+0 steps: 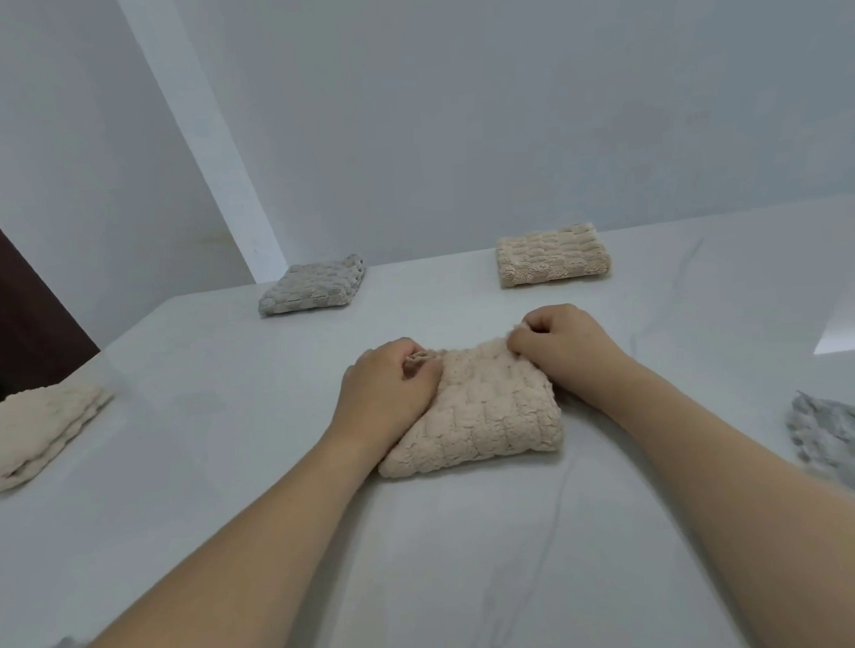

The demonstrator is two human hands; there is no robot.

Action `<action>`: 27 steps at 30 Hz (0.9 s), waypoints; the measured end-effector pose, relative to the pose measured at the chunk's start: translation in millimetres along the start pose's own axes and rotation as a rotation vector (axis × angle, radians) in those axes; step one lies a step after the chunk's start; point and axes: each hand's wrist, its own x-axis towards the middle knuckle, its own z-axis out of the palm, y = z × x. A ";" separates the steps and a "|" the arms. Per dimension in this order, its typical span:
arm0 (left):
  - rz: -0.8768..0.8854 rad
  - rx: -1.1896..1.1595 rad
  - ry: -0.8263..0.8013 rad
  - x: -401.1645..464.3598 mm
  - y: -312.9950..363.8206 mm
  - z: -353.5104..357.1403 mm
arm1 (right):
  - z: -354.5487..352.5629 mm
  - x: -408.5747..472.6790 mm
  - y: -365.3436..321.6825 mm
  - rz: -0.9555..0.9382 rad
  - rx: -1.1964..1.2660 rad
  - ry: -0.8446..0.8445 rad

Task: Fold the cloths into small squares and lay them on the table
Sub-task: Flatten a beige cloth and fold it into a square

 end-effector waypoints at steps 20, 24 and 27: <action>-0.471 -0.287 -0.159 6.3 23.8 -18.1 | 0.6 3.0 -1.2 -0.075 -0.529 -0.151; -0.591 -0.412 -0.314 -15.9 36.3 -48.5 | 2.9 0.8 -4.8 -0.078 -0.570 -0.148; -0.538 -0.476 -0.252 -33.1 33.3 -43.7 | 4.6 0.4 -5.3 -0.084 -0.609 -0.138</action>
